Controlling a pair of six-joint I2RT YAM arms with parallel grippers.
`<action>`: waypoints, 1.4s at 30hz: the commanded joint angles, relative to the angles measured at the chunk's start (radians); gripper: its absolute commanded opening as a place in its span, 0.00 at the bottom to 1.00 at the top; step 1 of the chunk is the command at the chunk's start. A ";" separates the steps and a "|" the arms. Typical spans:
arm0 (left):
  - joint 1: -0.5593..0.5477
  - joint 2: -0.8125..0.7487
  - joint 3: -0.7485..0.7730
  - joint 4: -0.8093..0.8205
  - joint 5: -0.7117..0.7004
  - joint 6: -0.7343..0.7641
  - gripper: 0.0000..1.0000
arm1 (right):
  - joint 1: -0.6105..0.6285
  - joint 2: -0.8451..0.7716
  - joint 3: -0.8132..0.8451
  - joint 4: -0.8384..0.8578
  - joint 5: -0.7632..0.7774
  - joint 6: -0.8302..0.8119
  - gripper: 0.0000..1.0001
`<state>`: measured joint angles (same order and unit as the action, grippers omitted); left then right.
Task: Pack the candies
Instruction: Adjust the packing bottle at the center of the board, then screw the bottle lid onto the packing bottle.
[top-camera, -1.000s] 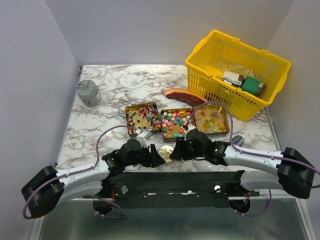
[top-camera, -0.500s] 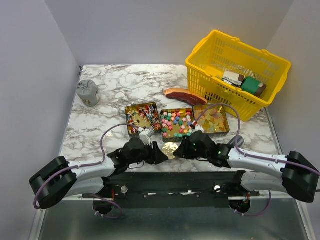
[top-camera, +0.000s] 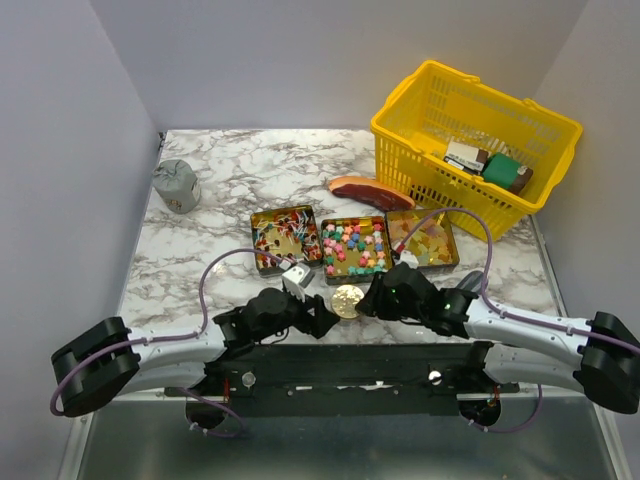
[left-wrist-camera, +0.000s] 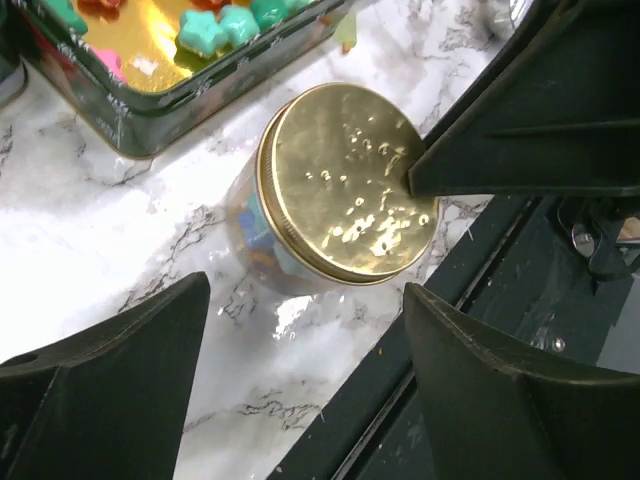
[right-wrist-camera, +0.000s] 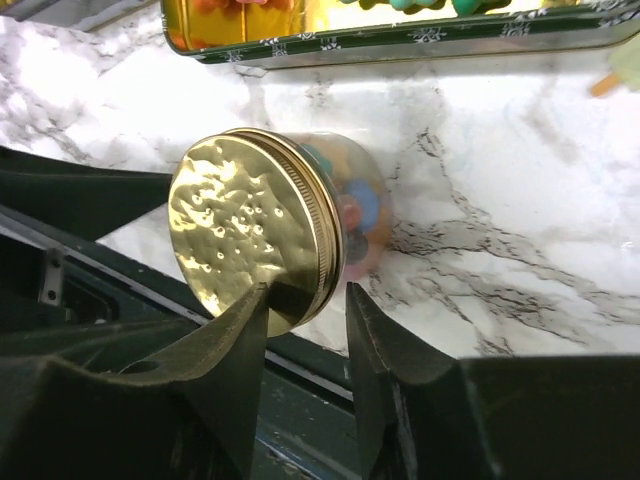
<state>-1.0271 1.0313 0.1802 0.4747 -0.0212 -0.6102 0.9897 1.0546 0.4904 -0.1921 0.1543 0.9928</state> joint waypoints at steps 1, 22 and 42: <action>-0.108 -0.004 -0.018 0.096 -0.250 0.138 0.89 | 0.009 0.016 0.057 -0.121 0.082 -0.039 0.52; -0.383 0.679 0.035 0.862 -0.645 0.349 0.90 | 0.009 0.102 0.139 -0.190 0.007 -0.043 0.54; -0.335 0.875 0.146 0.983 -0.612 0.402 0.85 | 0.009 0.048 0.066 -0.275 -0.041 0.059 0.30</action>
<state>-1.3842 1.8881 0.3023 1.3193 -0.6426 -0.2314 0.9886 1.1084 0.5850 -0.3435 0.1387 1.0290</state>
